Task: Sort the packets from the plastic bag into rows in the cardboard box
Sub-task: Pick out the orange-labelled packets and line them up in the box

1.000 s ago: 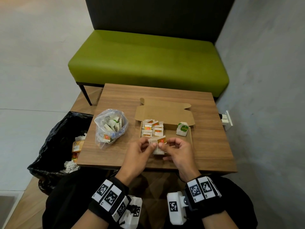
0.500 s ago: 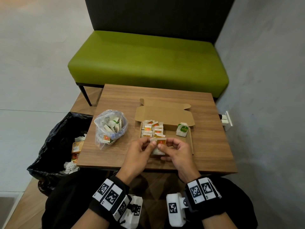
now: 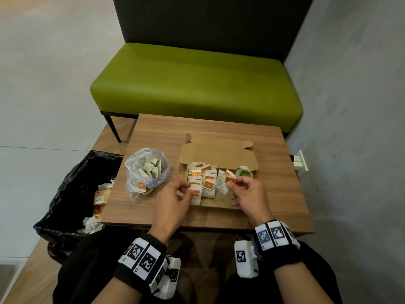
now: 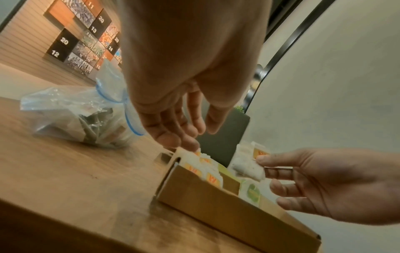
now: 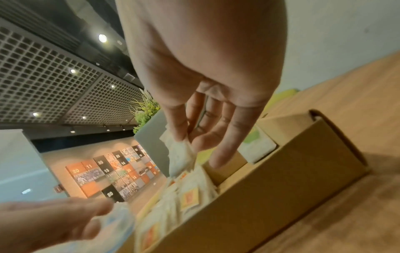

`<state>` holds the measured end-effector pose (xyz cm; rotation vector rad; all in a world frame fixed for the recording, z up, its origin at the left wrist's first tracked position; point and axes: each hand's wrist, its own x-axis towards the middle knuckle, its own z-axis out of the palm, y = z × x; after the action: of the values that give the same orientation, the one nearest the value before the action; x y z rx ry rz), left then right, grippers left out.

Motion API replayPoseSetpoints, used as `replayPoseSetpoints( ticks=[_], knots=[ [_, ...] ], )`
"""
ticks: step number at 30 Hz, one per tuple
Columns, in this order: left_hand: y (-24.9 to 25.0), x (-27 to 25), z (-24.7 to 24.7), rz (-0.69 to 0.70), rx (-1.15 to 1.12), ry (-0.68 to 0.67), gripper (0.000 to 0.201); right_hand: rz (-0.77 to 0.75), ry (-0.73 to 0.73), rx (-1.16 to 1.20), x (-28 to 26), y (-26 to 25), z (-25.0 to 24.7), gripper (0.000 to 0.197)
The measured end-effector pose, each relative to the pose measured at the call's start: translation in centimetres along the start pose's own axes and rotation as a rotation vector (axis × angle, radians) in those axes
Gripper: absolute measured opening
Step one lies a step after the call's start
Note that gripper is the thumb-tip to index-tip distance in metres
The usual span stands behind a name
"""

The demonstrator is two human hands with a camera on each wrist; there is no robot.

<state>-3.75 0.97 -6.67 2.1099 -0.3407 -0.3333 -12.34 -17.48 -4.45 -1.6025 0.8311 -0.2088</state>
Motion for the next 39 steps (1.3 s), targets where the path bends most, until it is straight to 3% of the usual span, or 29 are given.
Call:
replayPoseSetpoints(
  ticks=[7,13,18,26,33,39],
  knots=[
    [-0.9,-0.3,0.4,-0.026,0.301,-0.046,0.030,0.056,-0.215,-0.354,3.1,1.7,1.5,0.010],
    [-0.3,-0.4,0.4,-0.016,0.330,-0.057,0.032,0.033,-0.143,-0.622,4.5,2.5,3.1,0.008],
    [-0.3,-0.3,0.4,0.000,0.330,-0.064,0.029,-0.076,-0.019,-0.894,4.2,2.7,3.3,0.027],
    [-0.4,-0.4,0.7,-0.006,0.312,-0.060,0.029,-0.070,-0.122,-0.997,4.1,2.1,2.5,0.043],
    [-0.6,-0.3,0.9,-0.008,0.314,-0.053,0.030,-0.149,-0.050,-1.107,3.2,2.5,4.2,0.059],
    [-0.9,-0.2,1.0,0.004,0.324,-0.057,0.032,-0.129,-0.038,-1.032,3.2,3.0,4.0,0.063]
  ],
)
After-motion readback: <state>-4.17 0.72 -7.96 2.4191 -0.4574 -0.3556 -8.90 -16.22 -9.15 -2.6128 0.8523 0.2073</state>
